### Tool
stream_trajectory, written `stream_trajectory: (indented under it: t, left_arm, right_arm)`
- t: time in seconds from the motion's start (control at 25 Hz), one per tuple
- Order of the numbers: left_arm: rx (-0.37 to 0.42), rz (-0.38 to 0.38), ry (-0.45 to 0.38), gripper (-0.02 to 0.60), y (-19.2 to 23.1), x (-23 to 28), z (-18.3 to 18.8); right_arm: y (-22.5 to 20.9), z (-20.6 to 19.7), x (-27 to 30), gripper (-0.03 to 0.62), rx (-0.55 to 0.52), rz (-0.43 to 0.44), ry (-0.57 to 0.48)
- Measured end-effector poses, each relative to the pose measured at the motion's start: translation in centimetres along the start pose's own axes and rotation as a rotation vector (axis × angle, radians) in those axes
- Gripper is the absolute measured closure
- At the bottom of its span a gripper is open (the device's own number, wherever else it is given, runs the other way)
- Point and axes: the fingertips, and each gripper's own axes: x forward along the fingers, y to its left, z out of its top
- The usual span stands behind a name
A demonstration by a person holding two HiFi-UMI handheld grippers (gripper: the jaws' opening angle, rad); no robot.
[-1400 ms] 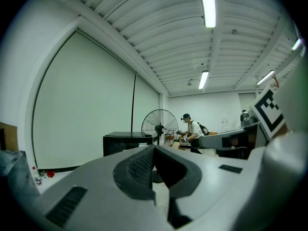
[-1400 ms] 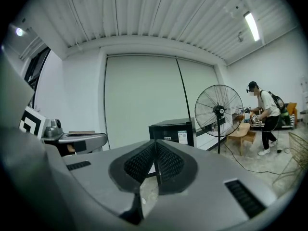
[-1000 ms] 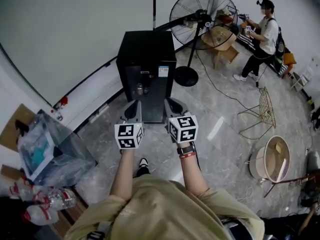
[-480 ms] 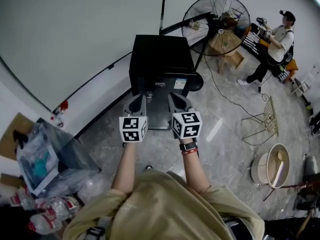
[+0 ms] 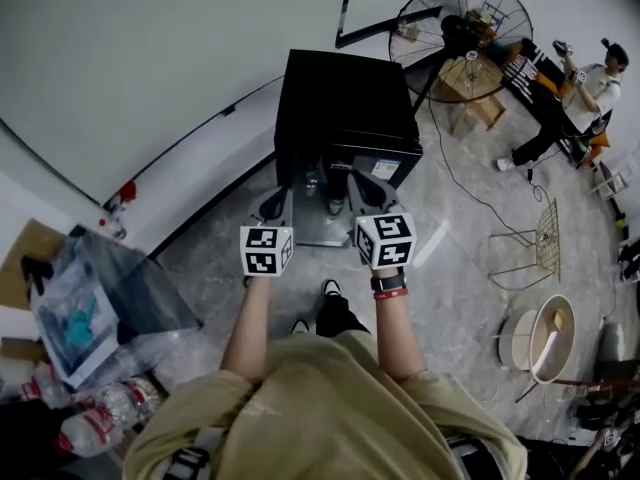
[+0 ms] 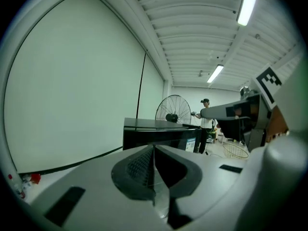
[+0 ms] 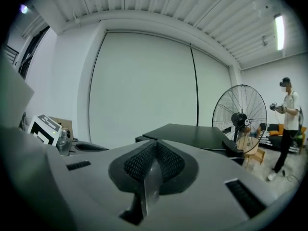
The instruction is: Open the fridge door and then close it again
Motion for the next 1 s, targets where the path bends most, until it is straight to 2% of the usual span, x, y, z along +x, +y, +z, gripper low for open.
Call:
stream_trajectory:
  t: [0.24, 0.52, 0.88, 1.0]
  left_arm:
    - [-0.041, 0.021, 0.092, 0.561, 3.2, 3.4, -3.6]
    - [-0.089, 0.030, 0.178, 0.475, 6.8, 7.1, -7.4]
    - [-0.094, -0.061, 0.225, 0.350, 9.4, 11.3, -9.9]
    - [-0.079, -0.098, 0.254, 0.314, 9.7, 13.1, -10.6]
  right_arm:
    - [-0.9, 0.5, 5.0, 0.564, -0.131, 0.101, 0.059]
    - [-0.2, 0.4, 9.9, 0.477, -0.295, 0.226, 0.136]
    - [0.7, -1.8, 14.5, 0.352, -0.515, 0.374, 0.264]
    - [0.8, -2.3, 15.9, 0.349, -0.583, 0.414, 0.303]
